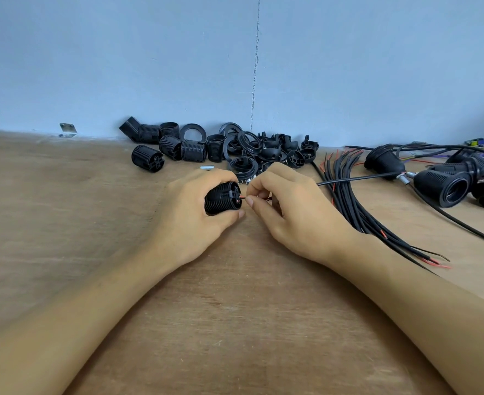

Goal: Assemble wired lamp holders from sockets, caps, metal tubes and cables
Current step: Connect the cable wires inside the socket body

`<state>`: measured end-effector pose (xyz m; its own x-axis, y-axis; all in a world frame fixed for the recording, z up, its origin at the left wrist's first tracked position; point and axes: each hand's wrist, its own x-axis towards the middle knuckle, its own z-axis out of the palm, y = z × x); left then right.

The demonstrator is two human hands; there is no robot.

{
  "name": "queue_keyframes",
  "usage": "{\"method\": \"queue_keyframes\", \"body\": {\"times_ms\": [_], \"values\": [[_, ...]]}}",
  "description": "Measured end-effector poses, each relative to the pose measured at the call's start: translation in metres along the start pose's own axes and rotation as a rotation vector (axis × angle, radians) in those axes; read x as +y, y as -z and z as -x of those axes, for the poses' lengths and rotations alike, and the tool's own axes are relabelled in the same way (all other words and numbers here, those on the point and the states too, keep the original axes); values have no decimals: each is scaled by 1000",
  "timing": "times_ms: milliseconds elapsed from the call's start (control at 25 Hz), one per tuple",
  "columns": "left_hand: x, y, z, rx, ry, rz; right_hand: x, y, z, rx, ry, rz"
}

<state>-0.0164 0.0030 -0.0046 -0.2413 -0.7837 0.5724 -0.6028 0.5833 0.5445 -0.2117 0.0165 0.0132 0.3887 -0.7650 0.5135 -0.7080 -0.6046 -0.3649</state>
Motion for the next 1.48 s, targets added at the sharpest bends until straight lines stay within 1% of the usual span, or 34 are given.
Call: {"method": "queue_keyframes", "body": {"times_ms": [200, 360, 480, 680, 880, 1040, 1160, 1240, 1360, 1480], "values": [[1, -1, -1, 14, -15, -38, -5, 2, 0, -54, 43, 133], [-1, -2, 0, 24, -31, -62, -7, 3, 0, -53, 57, 184], [-1, -2, -1, 12, -37, -73, -7, 2, 1, -36, 47, 158], [-2, -2, 0, -34, -30, -21, -6, -1, 3, -13, 9, 65], [-2, -3, 0, -41, -49, -22, -8, -2, 3, -6, 5, 127], [-3, -4, 1, -14, 13, -7, -10, -3, 2, -6, -29, 169], [-4, -3, 1, 8, 56, 14, -7, -4, 2, 6, -60, 133], [-3, -2, 2, 17, 77, 14, -3, -5, 1, 40, -106, 63], [0, 0, 1, 20, 80, 12, 1, -5, -3, 124, -199, -48], [1, 0, 2, 22, 71, 9, 1, -5, -5, 125, -321, -175]]}}
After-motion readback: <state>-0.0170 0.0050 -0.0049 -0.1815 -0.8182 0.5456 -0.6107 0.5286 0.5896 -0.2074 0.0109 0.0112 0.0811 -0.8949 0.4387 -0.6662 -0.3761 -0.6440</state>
